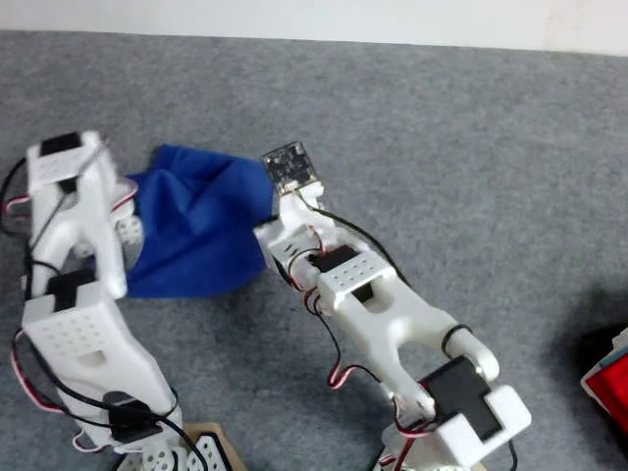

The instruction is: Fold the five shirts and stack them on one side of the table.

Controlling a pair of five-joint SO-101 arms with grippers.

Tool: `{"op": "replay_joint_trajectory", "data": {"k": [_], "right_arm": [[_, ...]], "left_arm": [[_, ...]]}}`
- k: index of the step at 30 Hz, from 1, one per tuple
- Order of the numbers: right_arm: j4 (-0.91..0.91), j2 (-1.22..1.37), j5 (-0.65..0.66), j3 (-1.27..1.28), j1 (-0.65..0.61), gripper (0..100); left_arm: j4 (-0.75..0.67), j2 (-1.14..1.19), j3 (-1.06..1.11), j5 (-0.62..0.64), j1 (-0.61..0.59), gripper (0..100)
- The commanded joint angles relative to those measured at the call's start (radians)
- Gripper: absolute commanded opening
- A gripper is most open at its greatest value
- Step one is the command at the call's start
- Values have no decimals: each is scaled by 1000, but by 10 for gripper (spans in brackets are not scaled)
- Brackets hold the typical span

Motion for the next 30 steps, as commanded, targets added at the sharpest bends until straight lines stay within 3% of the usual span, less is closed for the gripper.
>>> {"op": "replay_joint_trajectory", "data": {"k": [1, 10, 18, 30], "right_arm": [[-45, 59, -35, -102, 8, 9], [-42, 387, -52, -529, 7, 7], [81, 352, -49, -535, 38, 7], [94, 335, -51, -552, -2, 7]], "left_arm": [[3, -58, -113, 91, 71, 5], [-195, -19, -97, 233, 42, 5], [-353, 84, -97, 253, 54, 5], [-359, 165, -150, 250, 53, 5]]}}
